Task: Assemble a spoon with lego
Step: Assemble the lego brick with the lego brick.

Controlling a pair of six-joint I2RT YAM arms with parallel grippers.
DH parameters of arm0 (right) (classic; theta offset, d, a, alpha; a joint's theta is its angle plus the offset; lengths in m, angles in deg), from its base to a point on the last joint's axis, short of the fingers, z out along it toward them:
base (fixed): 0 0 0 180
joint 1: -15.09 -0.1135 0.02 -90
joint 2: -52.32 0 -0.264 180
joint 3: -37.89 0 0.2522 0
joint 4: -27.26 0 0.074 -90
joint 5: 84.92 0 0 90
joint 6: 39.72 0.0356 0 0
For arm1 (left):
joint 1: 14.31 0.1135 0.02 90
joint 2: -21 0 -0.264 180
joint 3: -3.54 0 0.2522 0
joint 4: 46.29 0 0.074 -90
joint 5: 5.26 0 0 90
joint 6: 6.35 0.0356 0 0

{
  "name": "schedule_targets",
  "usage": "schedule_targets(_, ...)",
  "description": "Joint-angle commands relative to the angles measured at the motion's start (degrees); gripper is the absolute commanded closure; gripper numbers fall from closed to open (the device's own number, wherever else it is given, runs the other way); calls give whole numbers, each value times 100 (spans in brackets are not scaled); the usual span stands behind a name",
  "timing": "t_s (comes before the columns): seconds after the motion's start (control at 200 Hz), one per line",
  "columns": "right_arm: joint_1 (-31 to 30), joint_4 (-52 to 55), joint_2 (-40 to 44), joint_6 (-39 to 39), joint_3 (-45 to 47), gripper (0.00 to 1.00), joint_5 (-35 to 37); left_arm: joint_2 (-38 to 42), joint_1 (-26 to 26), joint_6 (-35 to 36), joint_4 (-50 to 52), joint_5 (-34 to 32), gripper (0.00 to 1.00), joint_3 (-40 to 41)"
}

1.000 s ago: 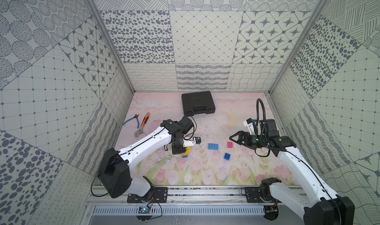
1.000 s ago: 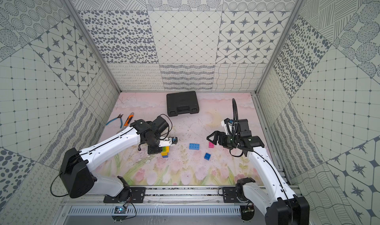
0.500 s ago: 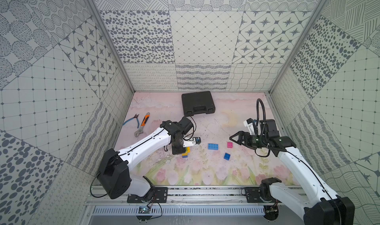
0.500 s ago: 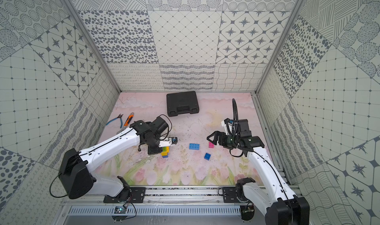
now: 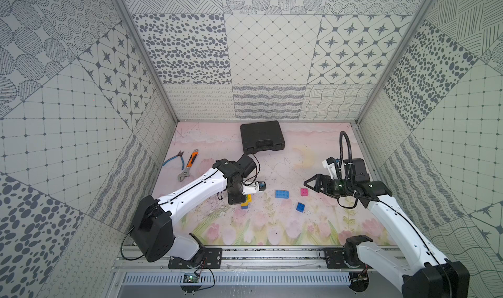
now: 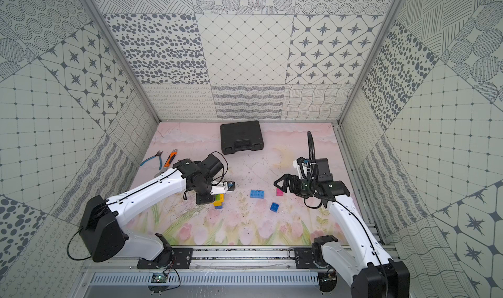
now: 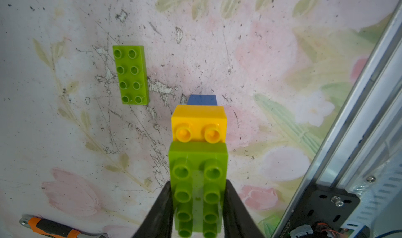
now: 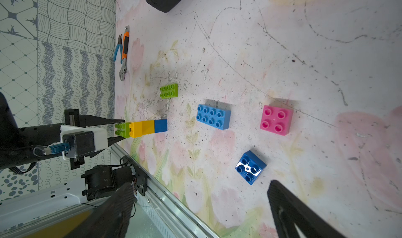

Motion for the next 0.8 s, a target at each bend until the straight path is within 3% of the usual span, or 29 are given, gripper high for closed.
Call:
schedule_targets(0.0,-30,-152,138,-71,78,2,48,2,17,3,177,170,65,70)
schedule_targets(0.665,-27,-185,162,-89,146,2,-21,-196,-87,-138,213,281,68,160)
schedule_targets(0.795,-18,-185,165,-89,148,2,-14,-74,-81,-212,151,260,58,53)
